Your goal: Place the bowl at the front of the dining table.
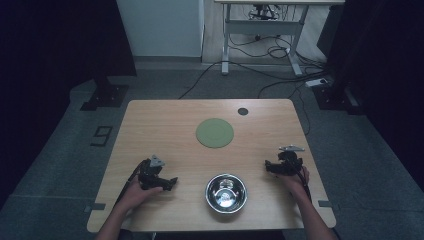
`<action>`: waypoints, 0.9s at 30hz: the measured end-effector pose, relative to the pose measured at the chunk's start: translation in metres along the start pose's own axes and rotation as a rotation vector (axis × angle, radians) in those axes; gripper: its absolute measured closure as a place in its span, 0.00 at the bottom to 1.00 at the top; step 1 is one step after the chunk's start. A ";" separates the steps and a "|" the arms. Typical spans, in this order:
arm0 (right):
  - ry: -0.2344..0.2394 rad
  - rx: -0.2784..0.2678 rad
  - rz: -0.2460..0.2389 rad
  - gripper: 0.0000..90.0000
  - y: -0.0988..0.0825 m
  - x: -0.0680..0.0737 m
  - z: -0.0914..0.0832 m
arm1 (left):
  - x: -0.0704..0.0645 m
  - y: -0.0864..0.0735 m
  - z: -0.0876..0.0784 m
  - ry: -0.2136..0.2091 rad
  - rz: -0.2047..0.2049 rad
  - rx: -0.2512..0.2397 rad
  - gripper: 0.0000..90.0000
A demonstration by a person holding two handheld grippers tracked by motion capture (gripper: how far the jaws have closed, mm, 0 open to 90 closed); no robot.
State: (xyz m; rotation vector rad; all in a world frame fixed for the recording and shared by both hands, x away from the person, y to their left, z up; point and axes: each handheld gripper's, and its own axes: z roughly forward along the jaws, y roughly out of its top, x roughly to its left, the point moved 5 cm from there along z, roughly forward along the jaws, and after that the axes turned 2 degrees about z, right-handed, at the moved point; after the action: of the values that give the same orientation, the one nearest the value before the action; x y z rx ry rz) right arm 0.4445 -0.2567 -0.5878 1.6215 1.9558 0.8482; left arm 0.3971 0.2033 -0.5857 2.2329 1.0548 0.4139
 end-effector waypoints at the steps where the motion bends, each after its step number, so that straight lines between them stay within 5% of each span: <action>1: -0.002 -0.001 0.003 0.09 0.000 0.000 0.000 | 0.000 0.000 0.000 0.000 0.000 0.000 0.00; 27: 0.005 0.036 0.022 0.20 0.003 0.000 -0.007 | 0.000 0.001 0.001 0.000 0.001 0.000 0.00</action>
State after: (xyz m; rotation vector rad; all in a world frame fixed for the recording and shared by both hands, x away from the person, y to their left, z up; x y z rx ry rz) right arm 0.4420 -0.2578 -0.5810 1.6660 1.9703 0.8309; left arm 0.3982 0.2020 -0.5857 2.2341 1.0535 0.4146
